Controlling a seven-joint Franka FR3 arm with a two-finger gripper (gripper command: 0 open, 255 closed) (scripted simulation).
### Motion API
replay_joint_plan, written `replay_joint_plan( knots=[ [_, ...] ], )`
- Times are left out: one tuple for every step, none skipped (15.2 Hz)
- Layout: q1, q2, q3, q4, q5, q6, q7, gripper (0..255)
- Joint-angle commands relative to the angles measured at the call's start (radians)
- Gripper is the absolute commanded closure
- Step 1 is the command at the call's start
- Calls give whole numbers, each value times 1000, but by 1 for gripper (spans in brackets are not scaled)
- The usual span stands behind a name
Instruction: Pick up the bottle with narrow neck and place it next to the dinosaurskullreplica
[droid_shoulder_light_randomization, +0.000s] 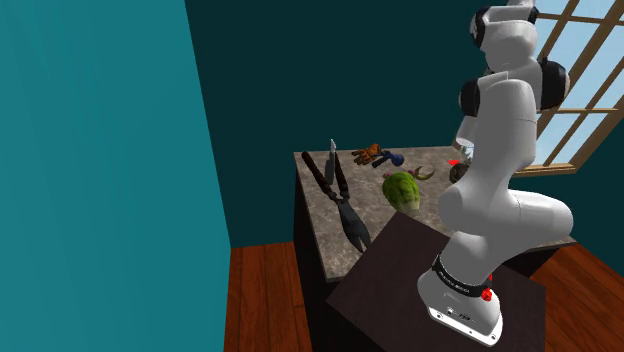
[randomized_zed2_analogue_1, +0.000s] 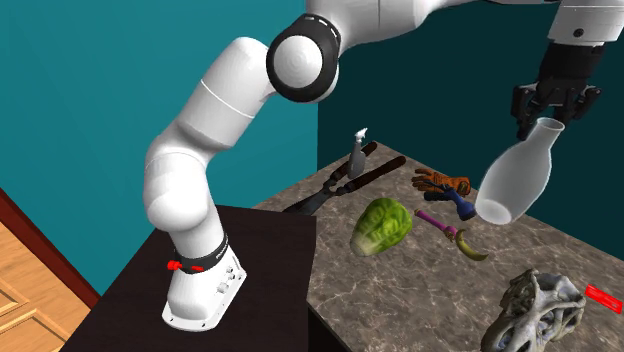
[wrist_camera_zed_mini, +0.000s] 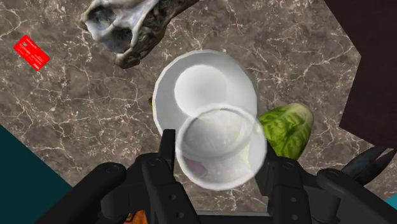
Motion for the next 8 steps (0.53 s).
replay_joint_plan(
  knots=[
    [-3,6,1,-19,2,22,-11,255],
    [13,-8,-4,-62,-3,47,-14,255],
    [28,-20,-8,-100,-8,71,-16,255],
    [40,-30,-11,-134,-12,93,-18,255],
    [51,-38,-13,-165,-15,113,-19,255],
    [61,-45,-15,-194,-18,133,-20,255],
    [70,-51,-17,-220,-21,151,-21,255],
    [78,-57,-19,-245,-23,169,-22,255]
  ],
)
